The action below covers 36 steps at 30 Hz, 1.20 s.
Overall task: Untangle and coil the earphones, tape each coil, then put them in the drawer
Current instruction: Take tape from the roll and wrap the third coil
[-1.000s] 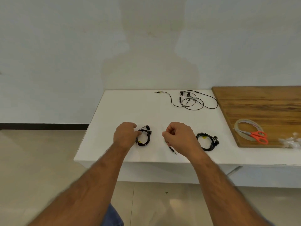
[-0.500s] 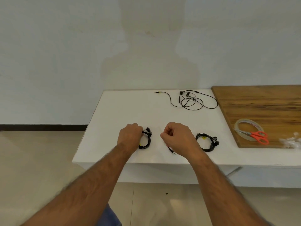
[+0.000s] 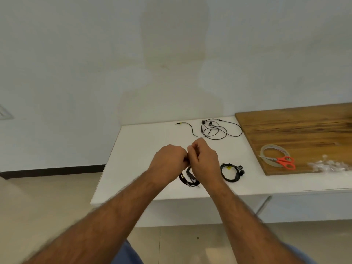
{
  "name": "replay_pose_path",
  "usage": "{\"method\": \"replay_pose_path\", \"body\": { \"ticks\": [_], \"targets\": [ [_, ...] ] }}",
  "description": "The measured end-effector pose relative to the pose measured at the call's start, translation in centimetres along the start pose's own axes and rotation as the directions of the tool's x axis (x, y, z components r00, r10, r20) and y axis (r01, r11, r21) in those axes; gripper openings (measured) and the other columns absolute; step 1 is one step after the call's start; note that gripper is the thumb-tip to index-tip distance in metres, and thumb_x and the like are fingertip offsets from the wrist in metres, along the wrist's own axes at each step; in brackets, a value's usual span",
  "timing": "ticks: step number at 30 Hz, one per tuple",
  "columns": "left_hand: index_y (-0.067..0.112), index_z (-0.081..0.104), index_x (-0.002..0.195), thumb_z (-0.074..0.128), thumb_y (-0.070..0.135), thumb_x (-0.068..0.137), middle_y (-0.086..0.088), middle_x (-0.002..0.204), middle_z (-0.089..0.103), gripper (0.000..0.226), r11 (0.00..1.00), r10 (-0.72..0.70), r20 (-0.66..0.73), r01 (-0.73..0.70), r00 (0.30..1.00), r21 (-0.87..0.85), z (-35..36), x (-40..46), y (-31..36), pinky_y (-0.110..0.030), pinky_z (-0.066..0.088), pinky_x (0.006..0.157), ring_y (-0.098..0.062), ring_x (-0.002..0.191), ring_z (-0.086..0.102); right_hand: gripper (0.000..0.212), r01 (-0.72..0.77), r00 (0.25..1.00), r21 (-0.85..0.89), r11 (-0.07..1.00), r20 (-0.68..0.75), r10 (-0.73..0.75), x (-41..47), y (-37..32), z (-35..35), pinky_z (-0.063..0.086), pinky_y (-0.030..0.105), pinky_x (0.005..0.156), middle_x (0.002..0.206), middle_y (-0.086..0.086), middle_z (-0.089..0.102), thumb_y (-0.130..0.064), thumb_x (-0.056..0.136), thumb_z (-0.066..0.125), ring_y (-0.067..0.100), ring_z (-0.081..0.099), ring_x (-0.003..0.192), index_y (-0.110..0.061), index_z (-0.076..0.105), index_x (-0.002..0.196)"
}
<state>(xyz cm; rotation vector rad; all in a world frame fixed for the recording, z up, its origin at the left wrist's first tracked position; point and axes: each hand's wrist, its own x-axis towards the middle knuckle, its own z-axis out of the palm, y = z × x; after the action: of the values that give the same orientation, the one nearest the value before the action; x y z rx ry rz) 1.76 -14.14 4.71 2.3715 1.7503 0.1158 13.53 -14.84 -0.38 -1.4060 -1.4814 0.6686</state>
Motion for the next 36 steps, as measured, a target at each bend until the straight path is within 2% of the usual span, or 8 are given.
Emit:
{"method": "replay_pose_path", "body": {
  "ticks": [6, 9, 13, 16, 21, 23, 29, 36],
  "targets": [
    [0.015, 0.071, 0.069, 0.062, 0.024, 0.084, -0.004, 0.07, 0.071, 0.02, 0.941, -0.011, 0.062, 0.032, 0.998, -0.336, -2.9, -2.2, 1.0, -0.036, 0.054, 0.069, -0.021, 0.065, 0.067, 0.011, 0.083, 0.997, -0.035, 0.996, -0.006, -0.083, -0.3, -1.5, -1.5, 0.039, 0.029, 0.049, 0.056, -0.004, 0.053, -0.026, 0.1, 0.047, 0.012, 0.049, 0.05, -0.023, 0.044, 0.09],
    [0.011, 0.074, 0.08, 0.061, 0.018, 0.089, -0.003, 0.071, 0.071, 0.017, 0.751, -0.049, 0.156, 0.139, 0.987, -0.646, -3.5, -3.2, 0.9, -0.033, 0.059, 0.073, -0.014, 0.068, 0.068, 0.01, 0.122, 0.991, -0.048, 0.991, -0.043, -0.125, -0.5, -2.1, -1.9, 0.037, 0.028, 0.047, 0.055, -0.005, 0.049, -0.026, 0.101, 0.047, 0.011, 0.045, 0.047, -0.024, 0.043, 0.091],
    [0.004, 0.072, 0.097, 0.056, 0.017, 0.096, 0.0, 0.075, 0.071, 0.02, 0.573, -0.079, 0.232, 0.235, 0.969, -0.785, -3.6, -4.5, 1.0, -0.03, 0.055, 0.08, -0.008, 0.071, 0.067, 0.011, 0.147, 0.983, -0.049, 0.988, -0.102, -0.152, -0.8, -2.5, -2.4, 0.031, 0.024, 0.043, 0.051, -0.007, 0.042, -0.024, 0.101, 0.048, 0.011, 0.038, 0.043, -0.023, 0.043, 0.091],
    [0.003, 0.072, 0.093, 0.056, 0.018, 0.096, -0.001, 0.075, 0.071, 0.022, 0.589, -0.127, 0.219, 0.251, 0.967, -0.768, -3.4, -4.8, 1.3, -0.031, 0.055, 0.081, -0.008, 0.07, 0.066, 0.011, 0.139, 0.985, -0.056, 0.989, -0.095, -0.144, -0.9, -2.6, -2.4, 0.031, 0.024, 0.043, 0.051, -0.007, 0.042, -0.025, 0.101, 0.048, 0.01, 0.038, 0.043, -0.023, 0.044, 0.091],
    [0.013, 0.073, 0.072, 0.06, 0.025, 0.089, -0.007, 0.071, 0.071, 0.025, 0.772, -0.167, 0.051, 0.163, 0.985, -0.614, -3.4, -4.5, 1.0, -0.043, 0.057, 0.078, -0.028, 0.069, 0.066, 0.011, 0.084, 0.996, 0.003, 0.996, -0.017, -0.084, -1.0, -3.2, -2.5, 0.041, 0.023, 0.043, 0.057, -0.001, 0.056, -0.028, 0.101, 0.047, 0.01, 0.054, 0.047, -0.024, 0.045, 0.091],
    [0.018, 0.07, 0.066, 0.059, 0.025, 0.09, 0.0, 0.064, 0.069, 0.027, 0.844, -0.167, 0.017, 0.152, 0.986, -0.514, -3.8, -4.4, 0.9, -0.033, 0.054, 0.067, -0.019, 0.059, 0.061, 0.011, 0.056, 0.998, 0.004, 0.998, 0.031, -0.056, -0.9, -3.3, -2.9, 0.052, 0.034, 0.055, 0.069, -0.001, 0.065, -0.032, 0.1, 0.047, 0.011, 0.063, 0.061, -0.025, 0.048, 0.092],
    [0.021, 0.073, 0.079, 0.057, 0.028, 0.092, 0.011, 0.064, 0.064, 0.022, 0.954, -0.179, -0.042, 0.163, 0.983, -0.251, -5.7, -3.7, -0.2, -0.021, 0.04, 0.054, -0.006, 0.057, 0.055, 0.009, 0.25, 0.963, -0.243, 0.937, 0.161, -0.215, -0.1, -3.6, -5.1, 0.046, 0.027, 0.075, 0.098, -0.01, 0.055, -0.031, 0.095, 0.055, 0.009, 0.053, 0.092, -0.028, 0.052, 0.088],
    [0.019, 0.073, 0.074, 0.057, 0.023, 0.089, 0.007, 0.068, 0.067, 0.021, 0.971, -0.204, -0.028, 0.199, 0.979, -0.131, -7.4, -2.9, -0.7, -0.021, 0.037, 0.05, -0.011, 0.058, 0.054, 0.009, 0.369, 0.872, -0.426, 0.826, 0.467, -0.148, -1.1, -5.5, -5.5, 0.045, 0.031, 0.062, 0.076, -0.006, 0.063, -0.027, 0.088, 0.056, 0.016, 0.056, 0.073, -0.023, 0.055, 0.08]
  ]
}}
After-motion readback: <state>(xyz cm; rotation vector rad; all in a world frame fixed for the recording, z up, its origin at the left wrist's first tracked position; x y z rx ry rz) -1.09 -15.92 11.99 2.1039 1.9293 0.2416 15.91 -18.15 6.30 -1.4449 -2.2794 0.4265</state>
